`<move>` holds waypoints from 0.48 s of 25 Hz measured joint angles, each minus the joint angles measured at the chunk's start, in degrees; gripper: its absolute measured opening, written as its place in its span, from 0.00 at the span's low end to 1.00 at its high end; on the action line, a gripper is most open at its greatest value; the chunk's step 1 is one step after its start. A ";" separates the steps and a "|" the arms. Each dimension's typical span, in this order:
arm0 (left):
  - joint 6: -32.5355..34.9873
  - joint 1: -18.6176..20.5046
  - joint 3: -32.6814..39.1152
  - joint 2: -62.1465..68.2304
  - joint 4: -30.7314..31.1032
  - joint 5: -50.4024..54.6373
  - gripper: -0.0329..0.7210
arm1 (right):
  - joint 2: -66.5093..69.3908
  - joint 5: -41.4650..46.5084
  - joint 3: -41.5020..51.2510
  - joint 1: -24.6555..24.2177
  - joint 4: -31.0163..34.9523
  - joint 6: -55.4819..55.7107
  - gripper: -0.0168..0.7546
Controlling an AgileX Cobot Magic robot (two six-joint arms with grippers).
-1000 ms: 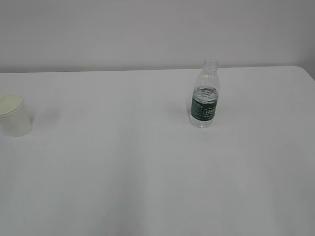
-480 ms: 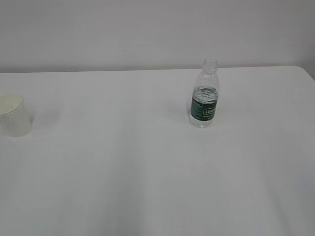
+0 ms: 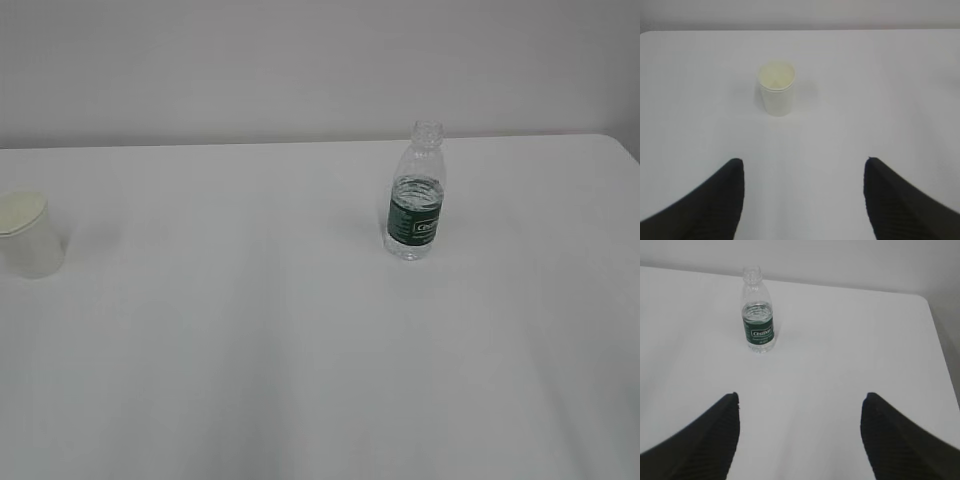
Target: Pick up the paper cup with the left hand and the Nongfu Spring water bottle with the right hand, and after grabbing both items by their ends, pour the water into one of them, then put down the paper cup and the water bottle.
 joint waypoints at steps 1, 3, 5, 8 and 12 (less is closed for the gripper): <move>0.00 0.00 0.00 0.00 0.00 -0.50 0.75 | 0.22 -0.94 0.00 0.00 0.00 0.00 0.76; 0.00 0.00 0.00 0.00 0.00 -1.67 0.75 | 0.77 -2.06 0.00 0.00 0.00 0.00 0.76; 0.00 0.00 0.00 0.52 0.00 -3.15 0.75 | 1.43 -3.16 0.00 0.00 0.00 0.00 0.76; 0.00 0.00 0.00 2.60 0.00 -5.07 0.75 | 2.78 -4.80 0.00 0.00 0.04 0.00 0.76; 0.00 0.00 0.00 6.83 0.00 -8.06 0.75 | 5.18 -6.58 0.00 0.00 0.04 -0.04 0.76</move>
